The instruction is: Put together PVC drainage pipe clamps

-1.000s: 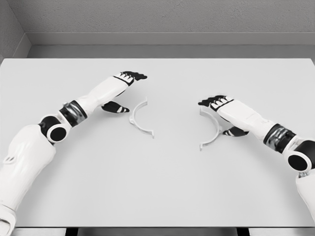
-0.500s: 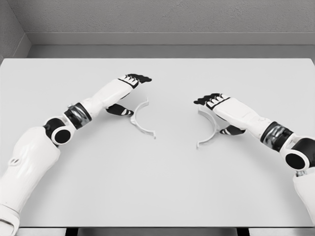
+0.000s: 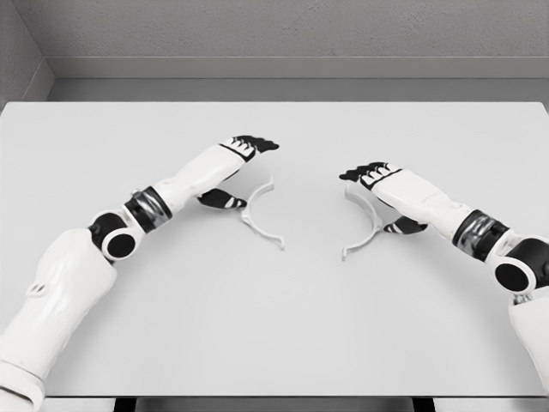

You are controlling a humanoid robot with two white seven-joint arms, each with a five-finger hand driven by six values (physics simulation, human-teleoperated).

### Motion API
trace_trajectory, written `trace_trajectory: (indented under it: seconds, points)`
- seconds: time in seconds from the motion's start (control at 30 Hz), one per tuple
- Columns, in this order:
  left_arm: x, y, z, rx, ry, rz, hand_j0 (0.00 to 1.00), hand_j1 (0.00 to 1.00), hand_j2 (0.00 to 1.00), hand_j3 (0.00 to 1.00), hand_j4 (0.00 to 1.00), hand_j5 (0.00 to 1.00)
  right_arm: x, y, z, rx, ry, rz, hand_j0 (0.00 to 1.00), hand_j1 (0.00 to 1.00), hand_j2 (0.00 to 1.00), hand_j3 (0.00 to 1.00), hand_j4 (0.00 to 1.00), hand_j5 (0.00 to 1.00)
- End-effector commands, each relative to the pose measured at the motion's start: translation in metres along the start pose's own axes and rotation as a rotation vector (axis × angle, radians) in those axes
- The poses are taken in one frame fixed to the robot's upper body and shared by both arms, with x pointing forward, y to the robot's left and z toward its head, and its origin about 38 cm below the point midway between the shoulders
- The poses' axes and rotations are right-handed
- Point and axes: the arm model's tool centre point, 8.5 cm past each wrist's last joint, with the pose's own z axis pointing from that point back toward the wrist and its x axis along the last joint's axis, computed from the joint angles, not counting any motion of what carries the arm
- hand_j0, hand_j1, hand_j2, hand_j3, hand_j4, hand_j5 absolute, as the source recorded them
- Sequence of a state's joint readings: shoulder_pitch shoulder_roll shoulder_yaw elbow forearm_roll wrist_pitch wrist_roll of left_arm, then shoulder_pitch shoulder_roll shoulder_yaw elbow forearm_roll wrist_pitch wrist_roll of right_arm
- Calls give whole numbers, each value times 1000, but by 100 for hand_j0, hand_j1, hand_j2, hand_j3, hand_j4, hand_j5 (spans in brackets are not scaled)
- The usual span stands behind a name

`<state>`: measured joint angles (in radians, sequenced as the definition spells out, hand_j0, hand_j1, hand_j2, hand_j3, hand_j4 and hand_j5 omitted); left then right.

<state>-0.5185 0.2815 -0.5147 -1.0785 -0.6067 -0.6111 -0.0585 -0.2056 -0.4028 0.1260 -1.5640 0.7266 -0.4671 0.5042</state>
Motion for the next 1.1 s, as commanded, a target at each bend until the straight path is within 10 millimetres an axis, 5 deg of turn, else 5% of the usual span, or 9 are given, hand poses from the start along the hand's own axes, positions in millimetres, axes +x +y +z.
trace_trajectory:
  seconds: [0.0, 0.47, 0.73, 1.07]
  points:
    - [3, 2, -2, 13, -9, 5, 100, 100, 100, 100, 100, 100, 2, 1, -2, 1, -3, -9, 100, 100, 100, 100, 100, 100]
    - [16, 1, -3, 35, -42, 14, 100, 100, 100, 100, 100, 100, 11, -1, -17, 6, -18, -17, 100, 100, 100, 100, 100, 100]
    - [6, 13, 6, 60, -15, 6, 100, 100, 100, 100, 100, 100, 14, 0, -26, 13, -27, -24, 100, 100, 100, 100, 100, 100]
    - [6, 2, 9, 34, -8, 10, 100, 100, 100, 100, 100, 100, 21, 1, -30, 10, -44, -24, 100, 100, 100, 100, 100, 100]
